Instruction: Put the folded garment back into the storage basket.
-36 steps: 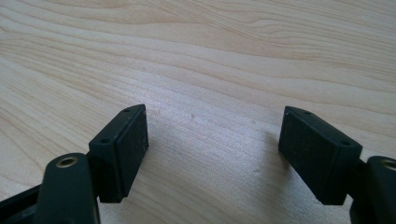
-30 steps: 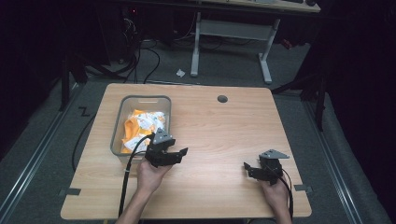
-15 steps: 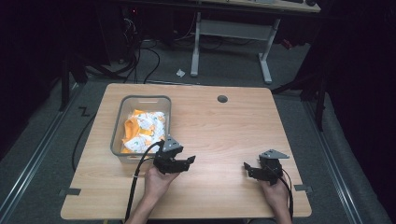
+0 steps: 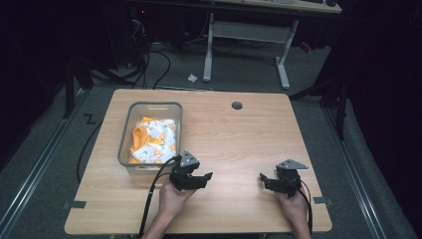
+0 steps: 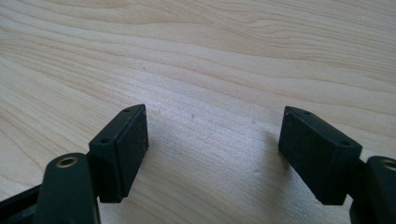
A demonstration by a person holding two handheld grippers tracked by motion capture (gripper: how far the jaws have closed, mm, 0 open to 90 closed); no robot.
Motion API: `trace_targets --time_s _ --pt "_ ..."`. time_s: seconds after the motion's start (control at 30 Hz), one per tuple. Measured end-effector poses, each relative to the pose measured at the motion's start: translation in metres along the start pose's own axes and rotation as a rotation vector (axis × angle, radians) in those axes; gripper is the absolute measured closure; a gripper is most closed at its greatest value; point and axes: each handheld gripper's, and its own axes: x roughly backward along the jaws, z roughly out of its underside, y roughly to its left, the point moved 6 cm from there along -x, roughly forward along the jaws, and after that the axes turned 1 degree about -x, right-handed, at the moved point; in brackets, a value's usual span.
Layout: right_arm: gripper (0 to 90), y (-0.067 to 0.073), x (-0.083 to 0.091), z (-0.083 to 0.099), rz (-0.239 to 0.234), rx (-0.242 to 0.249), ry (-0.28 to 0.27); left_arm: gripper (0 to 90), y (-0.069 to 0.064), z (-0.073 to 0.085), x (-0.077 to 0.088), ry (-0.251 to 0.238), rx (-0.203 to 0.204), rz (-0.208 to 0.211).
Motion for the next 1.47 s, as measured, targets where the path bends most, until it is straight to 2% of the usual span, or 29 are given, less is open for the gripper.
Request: trace_targets --time_s 0.23,0.63,0.73,0.83,1.0,1.2,1.47 --pt "24.3 0.0 0.0 0.0 0.0 0.0 0.0 37.7 0.002 0.009 -0.007 0.018 0.028 -0.001" --pt "24.2 0.0 0.0 0.0 0.0 0.0 0.0 37.7 0.005 0.024 -0.016 0.058 0.036 -0.028" --pt "24.2 0.0 0.0 0.0 0.0 0.0 0.0 37.7 0.006 0.026 -0.019 0.069 0.015 -0.048" --pt "24.3 0.0 0.0 0.0 0.0 0.0 0.0 37.7 0.007 0.028 -0.021 0.075 0.013 -0.056" --pt "24.3 0.0 0.0 0.0 0.0 0.0 0.0 37.8 0.007 0.03 -0.022 0.068 -0.015 -0.089" --pt "24.3 0.0 0.0 0.0 0.0 0.0 0.0 36.0 0.005 0.033 -0.024 0.053 -0.095 -0.154" --pt "24.3 0.0 0.0 0.0 0.0 0.0 0.0 31.7 0.006 0.033 -0.024 0.056 -0.082 -0.165"
